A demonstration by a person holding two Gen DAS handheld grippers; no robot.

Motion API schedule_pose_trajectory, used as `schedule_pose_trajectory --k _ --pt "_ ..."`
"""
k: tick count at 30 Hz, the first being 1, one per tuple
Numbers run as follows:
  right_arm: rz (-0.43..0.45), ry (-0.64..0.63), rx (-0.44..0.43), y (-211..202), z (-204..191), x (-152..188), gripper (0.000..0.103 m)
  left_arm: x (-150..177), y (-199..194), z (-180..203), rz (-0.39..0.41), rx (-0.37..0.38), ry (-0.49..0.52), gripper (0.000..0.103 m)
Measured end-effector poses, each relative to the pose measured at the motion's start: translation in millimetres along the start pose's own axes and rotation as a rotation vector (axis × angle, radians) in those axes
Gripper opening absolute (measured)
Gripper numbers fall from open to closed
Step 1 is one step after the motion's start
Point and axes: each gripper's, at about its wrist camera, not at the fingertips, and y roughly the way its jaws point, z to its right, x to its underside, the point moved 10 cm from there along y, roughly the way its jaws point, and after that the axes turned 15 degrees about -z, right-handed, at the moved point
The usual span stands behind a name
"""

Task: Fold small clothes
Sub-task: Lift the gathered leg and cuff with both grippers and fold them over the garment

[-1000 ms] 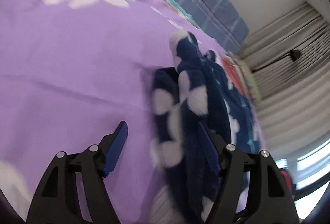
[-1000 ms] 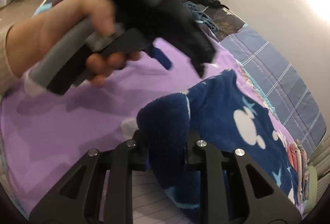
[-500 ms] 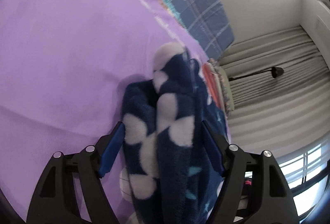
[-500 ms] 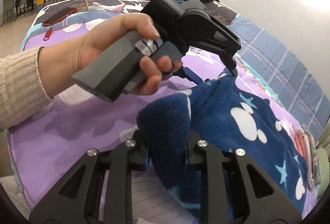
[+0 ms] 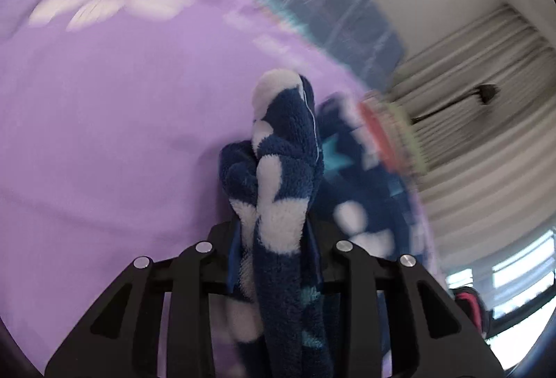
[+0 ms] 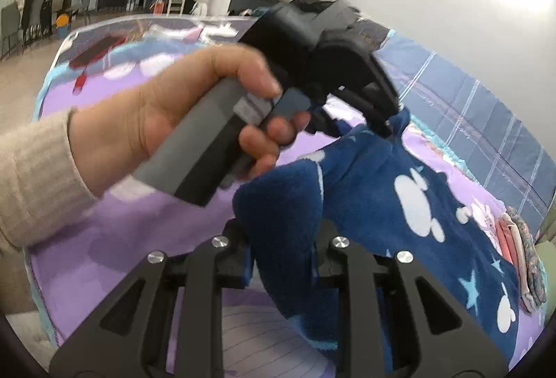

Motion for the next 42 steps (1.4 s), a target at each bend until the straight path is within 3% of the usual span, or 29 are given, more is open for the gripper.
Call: schedule_pose_trajectory --k 3,6,9,11,12,16,21,23,24,27,30,32,40,42 --pt "-0.035 -0.008 -0.017 14.0 -10.2 12.7 0.023 3.1 -7.0 -10.6 0.049 0.137 -0.073 0.039" --pt "-0.019 -0.027 0.009 11.6 -12.6 13.8 0.027 0.2 -22.2 -13.6 0.095 0.114 -0.099 0.05" --pt "-0.003 -0.043 0.003 5.7 -14.3 17.0 0.041 6.8 -30.5 -7.2 0.099 0.075 -0.069 0.059" --pt "0.019 -0.066 0.041 -0.9 -13.4 22.5 0.068 12.8 -31.7 -4.4 0.087 0.062 -0.04 0.066" --pt "0.028 -0.083 0.066 -3.1 -14.1 25.6 0.071 16.0 -27.8 -3.8 0.064 0.064 -0.03 0.068" --pt "-0.021 -0.143 0.14 3.7 -15.6 43.1 0.071 25.4 -16.3 -5.6 0.011 0.111 -0.016 0.071" --pt "-0.048 -0.158 0.178 12.2 -18.2 44.1 0.072 8.0 2.7 3.3 -0.029 0.077 0.012 0.071" --pt "-0.04 -0.159 0.214 16.2 -18.9 35.7 0.072 3.0 11.9 8.2 -0.053 0.044 0.043 0.067" --pt "-0.034 -0.162 0.236 17.9 -19.2 31.5 0.072 2.0 15.0 8.1 -0.067 0.031 0.05 0.06" --pt "-0.007 -0.196 0.334 23.0 -22.5 16.8 0.069 -1.3 17.8 5.7 -0.102 0.046 0.04 0.042" --pt "0.013 -0.218 0.362 23.4 -24.4 10.3 0.031 -3.9 10.8 6.3 -0.1 0.056 0.029 0.033" --pt "0.039 -0.162 0.299 13.3 -18.2 7.3 0.023 -4.7 4.1 17.0 -0.075 0.012 0.066 0.032" --pt "0.122 0.183 0.052 -44.8 39.4 5.0 0.02 -16.2 -15.4 91.2 -0.011 -0.036 0.162 0.032" --pt "0.126 0.297 -0.057 -58.5 60.9 11.1 0.02 -17.3 -13.1 116.2 -0.001 -0.051 0.198 0.032"
